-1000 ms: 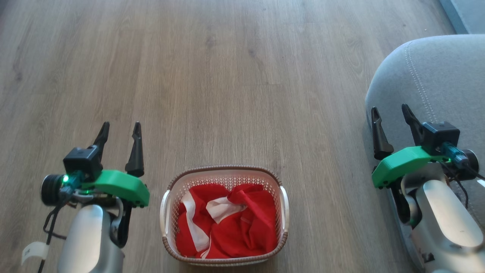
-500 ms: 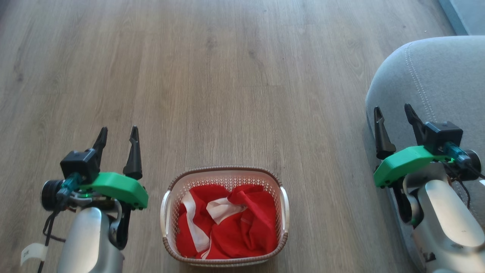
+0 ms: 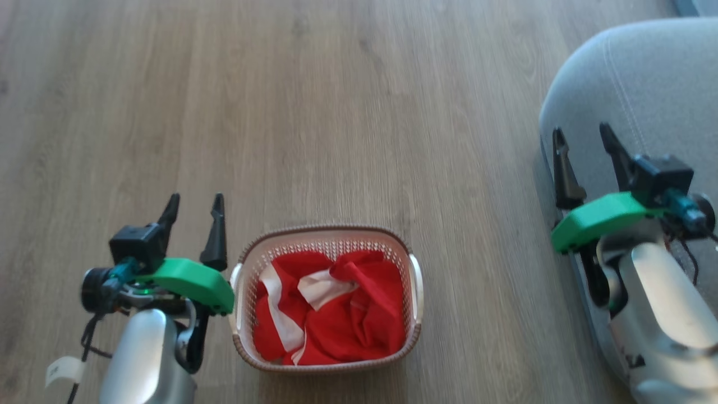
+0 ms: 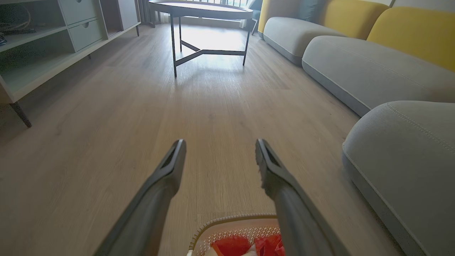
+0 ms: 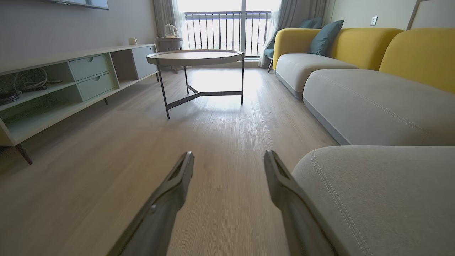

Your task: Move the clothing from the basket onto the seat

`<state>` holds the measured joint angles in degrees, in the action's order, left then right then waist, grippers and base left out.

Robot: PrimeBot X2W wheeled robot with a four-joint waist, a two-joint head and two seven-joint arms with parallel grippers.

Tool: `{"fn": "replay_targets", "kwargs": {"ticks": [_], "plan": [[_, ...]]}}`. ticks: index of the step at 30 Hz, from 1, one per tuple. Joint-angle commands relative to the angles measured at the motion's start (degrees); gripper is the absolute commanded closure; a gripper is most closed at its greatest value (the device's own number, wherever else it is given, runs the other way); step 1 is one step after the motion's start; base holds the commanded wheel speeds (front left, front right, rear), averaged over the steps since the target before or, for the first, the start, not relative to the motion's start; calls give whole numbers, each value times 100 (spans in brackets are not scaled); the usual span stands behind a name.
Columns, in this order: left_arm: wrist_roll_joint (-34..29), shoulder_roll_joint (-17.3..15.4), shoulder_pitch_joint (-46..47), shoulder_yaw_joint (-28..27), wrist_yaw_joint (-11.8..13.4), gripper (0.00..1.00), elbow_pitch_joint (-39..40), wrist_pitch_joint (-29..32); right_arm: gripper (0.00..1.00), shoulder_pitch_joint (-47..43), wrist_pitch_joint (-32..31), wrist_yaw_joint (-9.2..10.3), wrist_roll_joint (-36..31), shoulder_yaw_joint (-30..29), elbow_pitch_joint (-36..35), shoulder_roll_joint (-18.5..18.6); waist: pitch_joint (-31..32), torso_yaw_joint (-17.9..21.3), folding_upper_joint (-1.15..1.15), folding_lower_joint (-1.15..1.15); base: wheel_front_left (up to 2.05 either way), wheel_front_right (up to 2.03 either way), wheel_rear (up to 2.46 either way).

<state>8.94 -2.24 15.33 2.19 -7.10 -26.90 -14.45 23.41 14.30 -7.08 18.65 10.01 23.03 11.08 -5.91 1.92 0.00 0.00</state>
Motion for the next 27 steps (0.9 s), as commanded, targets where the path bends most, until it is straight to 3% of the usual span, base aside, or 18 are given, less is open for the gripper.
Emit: {"fn": "replay_targets", "kwargs": {"ticks": [1,18,27], "plan": [[68,-65,303,-66,3,0,139,-55,0,303,70,-41,-11,114,-233,8,-206,105,0,0,0,0,0],[646,-64,840,1016,335,0,-406,-55,0,1302,70,-41,80,301,-881,146,-2103,537,0,0,0,0,0],[659,-64,1497,1794,318,0,-1164,-55,0,1834,70,-41,104,382,-1165,285,-3123,653,0,0,0,0,0]]}}
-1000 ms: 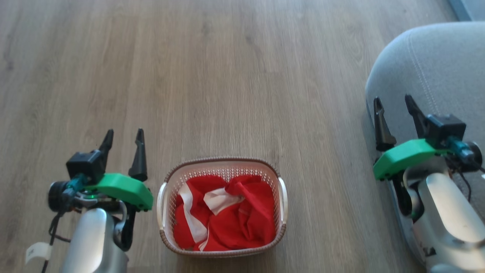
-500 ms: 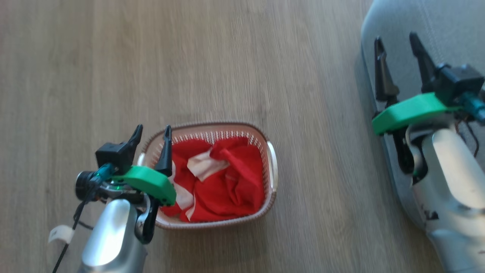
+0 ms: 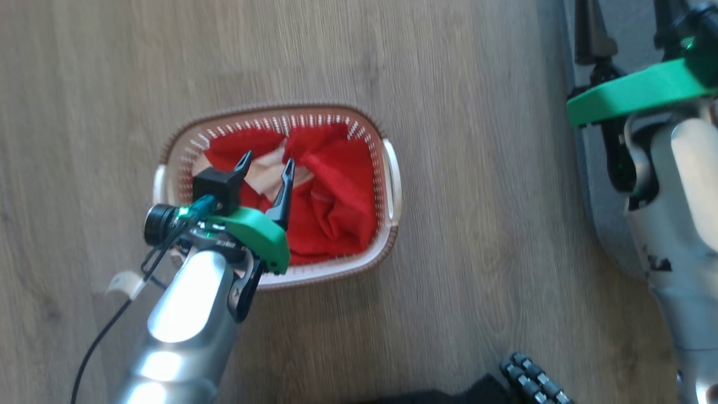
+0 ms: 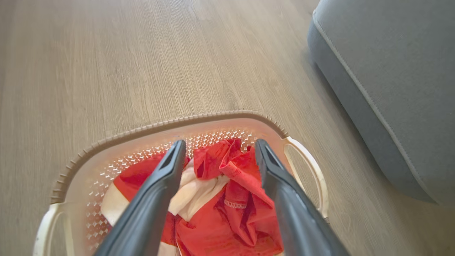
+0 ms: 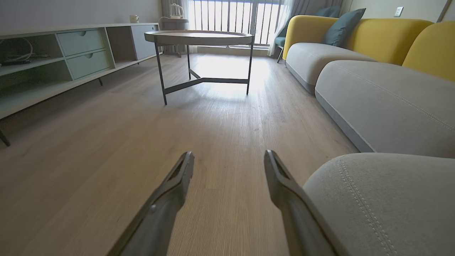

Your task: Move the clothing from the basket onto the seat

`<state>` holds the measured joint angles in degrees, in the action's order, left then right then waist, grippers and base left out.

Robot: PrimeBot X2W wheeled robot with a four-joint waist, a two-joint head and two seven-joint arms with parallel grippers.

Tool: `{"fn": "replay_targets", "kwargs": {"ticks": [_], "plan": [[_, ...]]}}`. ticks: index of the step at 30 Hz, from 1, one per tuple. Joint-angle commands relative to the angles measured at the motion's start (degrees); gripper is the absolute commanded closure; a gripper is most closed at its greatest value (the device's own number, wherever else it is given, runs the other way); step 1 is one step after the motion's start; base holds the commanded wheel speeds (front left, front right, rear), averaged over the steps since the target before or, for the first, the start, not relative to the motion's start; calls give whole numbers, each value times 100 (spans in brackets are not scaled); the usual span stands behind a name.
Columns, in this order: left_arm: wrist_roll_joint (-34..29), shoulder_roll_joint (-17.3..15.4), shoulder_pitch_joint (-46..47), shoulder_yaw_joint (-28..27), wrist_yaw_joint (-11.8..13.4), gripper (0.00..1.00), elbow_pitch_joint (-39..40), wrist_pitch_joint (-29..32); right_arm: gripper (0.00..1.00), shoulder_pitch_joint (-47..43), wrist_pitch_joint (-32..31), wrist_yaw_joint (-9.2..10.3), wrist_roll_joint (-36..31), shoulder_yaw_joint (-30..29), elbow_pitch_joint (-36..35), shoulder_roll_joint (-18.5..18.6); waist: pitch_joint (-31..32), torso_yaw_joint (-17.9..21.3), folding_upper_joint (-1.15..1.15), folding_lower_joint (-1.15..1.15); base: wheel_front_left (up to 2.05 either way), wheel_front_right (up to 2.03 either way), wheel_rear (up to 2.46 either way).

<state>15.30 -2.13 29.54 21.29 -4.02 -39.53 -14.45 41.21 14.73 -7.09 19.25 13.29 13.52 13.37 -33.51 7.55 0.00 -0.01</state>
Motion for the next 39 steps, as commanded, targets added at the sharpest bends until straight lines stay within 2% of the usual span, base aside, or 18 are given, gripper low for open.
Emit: {"fn": "replay_targets", "kwargs": {"ticks": [1,5,13,18,27,33,38,39], "plan": [[43,-75,160,-41,11,0,22,-55,0,114,27,-40,54,37,-249,62,-471,106,0,1,0,0,0],[130,-75,512,246,40,0,-219,-55,0,300,27,-40,51,61,-342,96,-863,157,0,1,0,0,0],[-182,-75,1245,681,7,0,-863,-55,0,545,27,-40,37,52,-510,135,-1445,387,0,1,0,0,0],[-213,-75,1521,653,79,0,-1068,-55,0,587,27,-40,32,22,-577,138,-1641,536,0,1,0,0,0],[-198,-75,1991,573,255,0,-2035,-55,0,499,27,-40,34,-121,-618,150,-1936,775,0,1,0,0,0],[238,-75,2102,617,18,0,-2849,4,0,396,27,-40,48,-148,-598,71,-1951,894,0,1,0,0,0],[601,-75,2130,822,-188,0,-3055,175,0,356,27,-40,67,-169,-565,17,-1934,952,0,1,0,0,0],[664,-75,2141,837,-200,100,-3073,162,0,353,27,-40,66,-173,-563,4,-1925,960,0,1,0,0,0]]}}
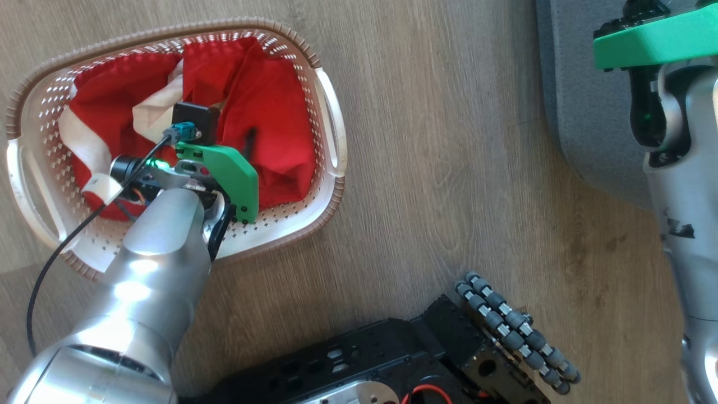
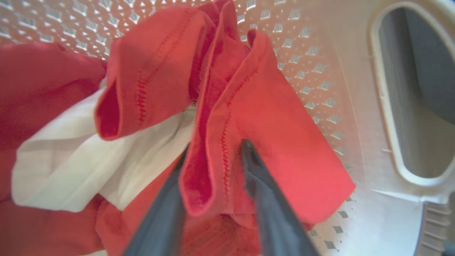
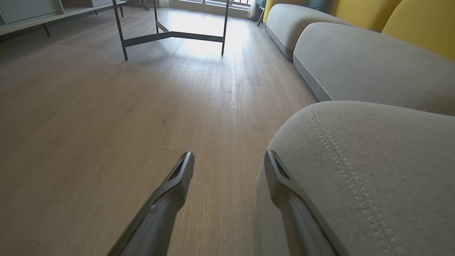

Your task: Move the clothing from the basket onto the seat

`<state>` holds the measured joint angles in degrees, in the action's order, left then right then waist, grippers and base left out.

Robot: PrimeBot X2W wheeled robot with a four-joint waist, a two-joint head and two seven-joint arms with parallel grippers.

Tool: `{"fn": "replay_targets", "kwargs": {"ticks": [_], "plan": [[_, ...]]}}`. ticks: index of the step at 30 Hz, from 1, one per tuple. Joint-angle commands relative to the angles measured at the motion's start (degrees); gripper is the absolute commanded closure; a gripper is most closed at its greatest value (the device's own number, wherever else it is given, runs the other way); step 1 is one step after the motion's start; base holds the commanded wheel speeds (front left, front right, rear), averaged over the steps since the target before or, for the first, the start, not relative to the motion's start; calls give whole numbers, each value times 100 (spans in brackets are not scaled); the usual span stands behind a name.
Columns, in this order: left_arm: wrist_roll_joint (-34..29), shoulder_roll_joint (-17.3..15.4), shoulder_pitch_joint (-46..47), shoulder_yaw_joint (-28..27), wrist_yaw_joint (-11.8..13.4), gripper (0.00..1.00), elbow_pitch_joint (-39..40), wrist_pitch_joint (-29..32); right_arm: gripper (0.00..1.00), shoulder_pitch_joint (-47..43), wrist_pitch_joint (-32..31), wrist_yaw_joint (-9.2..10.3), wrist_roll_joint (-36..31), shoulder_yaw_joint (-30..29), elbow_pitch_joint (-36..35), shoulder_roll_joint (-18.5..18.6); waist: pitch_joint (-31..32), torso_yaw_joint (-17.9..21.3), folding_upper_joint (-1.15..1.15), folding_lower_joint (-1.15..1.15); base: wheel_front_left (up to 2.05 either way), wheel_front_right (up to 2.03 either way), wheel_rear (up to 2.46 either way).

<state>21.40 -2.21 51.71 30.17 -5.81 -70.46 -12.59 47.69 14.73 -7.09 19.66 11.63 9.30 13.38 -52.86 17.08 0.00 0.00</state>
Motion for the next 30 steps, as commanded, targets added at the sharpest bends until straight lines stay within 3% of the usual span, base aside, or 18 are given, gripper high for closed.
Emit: {"fn": "replay_targets", "kwargs": {"ticks": [1,16,30], "plan": [[105,-66,-67,-35,-28,100,-4,-36,0,-295,27,-40,23,-10,-137,-16,27,16,0,0,0,0,0],[504,-66,-407,139,3,100,-27,-234,0,-453,27,-40,35,207,138,-109,1220,-300,0,0,0,0,0],[108,-83,-803,-158,57,100,1425,-240,0,-846,27,-40,12,407,468,-100,2392,-953,0,0,0,0,0]]}}
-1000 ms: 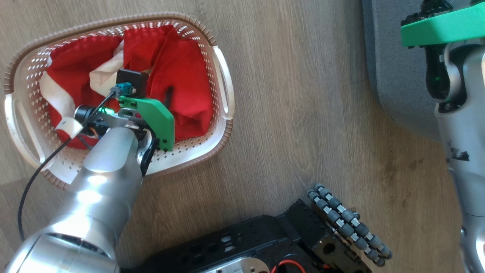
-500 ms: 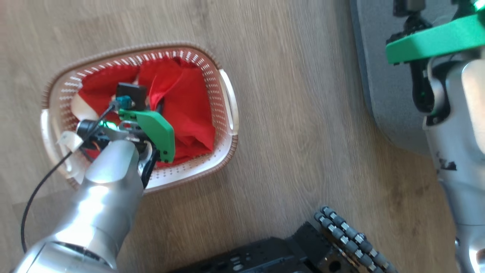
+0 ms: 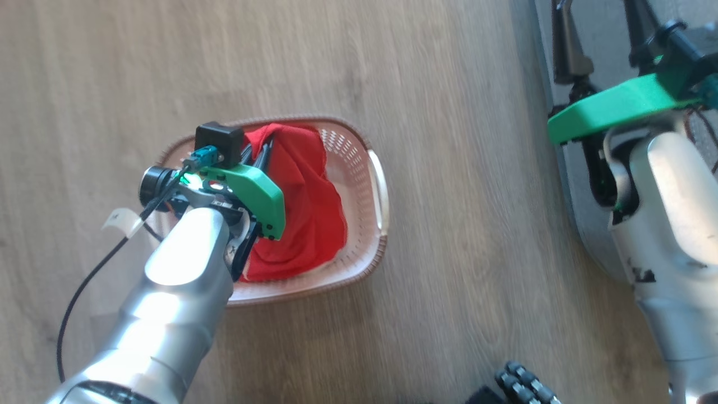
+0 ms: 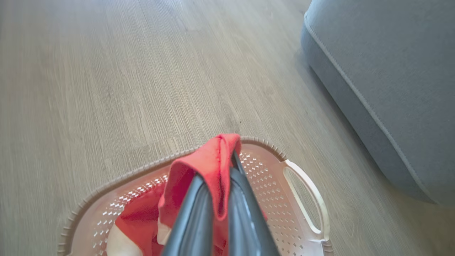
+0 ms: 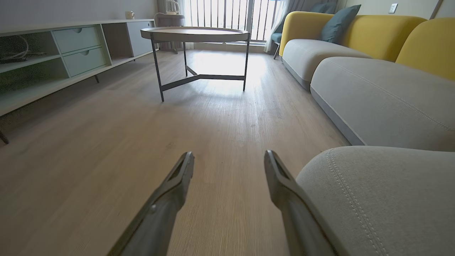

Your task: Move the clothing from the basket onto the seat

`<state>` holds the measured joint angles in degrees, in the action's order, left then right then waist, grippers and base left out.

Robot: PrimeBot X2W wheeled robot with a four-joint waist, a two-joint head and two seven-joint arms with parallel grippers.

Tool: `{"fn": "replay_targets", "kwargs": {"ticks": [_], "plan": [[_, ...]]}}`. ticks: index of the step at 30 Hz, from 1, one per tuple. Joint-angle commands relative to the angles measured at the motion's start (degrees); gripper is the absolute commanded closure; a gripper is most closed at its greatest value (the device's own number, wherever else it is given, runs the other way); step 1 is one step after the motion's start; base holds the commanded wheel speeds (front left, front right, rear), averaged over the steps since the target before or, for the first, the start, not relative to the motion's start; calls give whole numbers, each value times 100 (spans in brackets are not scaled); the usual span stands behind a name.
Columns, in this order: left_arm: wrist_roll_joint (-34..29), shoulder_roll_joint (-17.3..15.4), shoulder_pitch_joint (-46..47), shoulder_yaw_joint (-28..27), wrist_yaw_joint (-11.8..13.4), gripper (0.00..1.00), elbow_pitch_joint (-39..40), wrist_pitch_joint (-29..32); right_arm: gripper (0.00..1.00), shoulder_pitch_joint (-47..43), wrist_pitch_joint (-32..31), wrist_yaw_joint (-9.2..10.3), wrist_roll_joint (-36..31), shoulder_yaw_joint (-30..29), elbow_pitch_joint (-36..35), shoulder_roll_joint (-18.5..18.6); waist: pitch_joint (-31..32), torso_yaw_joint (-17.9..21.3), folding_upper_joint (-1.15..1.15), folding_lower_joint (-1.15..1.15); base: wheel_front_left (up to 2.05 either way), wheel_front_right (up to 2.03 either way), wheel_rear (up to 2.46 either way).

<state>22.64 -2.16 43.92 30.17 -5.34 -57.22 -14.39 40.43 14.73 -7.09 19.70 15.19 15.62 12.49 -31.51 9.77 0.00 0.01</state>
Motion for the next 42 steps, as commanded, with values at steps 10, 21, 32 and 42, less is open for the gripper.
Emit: {"fn": "replay_targets", "kwargs": {"ticks": [10,21,32,42], "plan": [[-504,-79,-311,-535,-91,100,1280,-61,0,-613,27,-40,11,53,88,-38,1186,-631,0,-1,0,0,0],[-848,-74,-503,-829,-188,100,2532,-61,0,-1161,27,-40,-15,3,290,-113,1984,-858,0,-1,0,0,0],[-954,-73,-214,-540,-212,100,3657,-61,0,-1640,27,-40,-13,-60,373,-228,2489,-929,0,-1,0,0,0],[-870,-72,215,-101,-213,100,4368,-61,0,-1836,27,-40,-23,-68,403,-249,2552,-987,0,-1,0,0,0]]}}
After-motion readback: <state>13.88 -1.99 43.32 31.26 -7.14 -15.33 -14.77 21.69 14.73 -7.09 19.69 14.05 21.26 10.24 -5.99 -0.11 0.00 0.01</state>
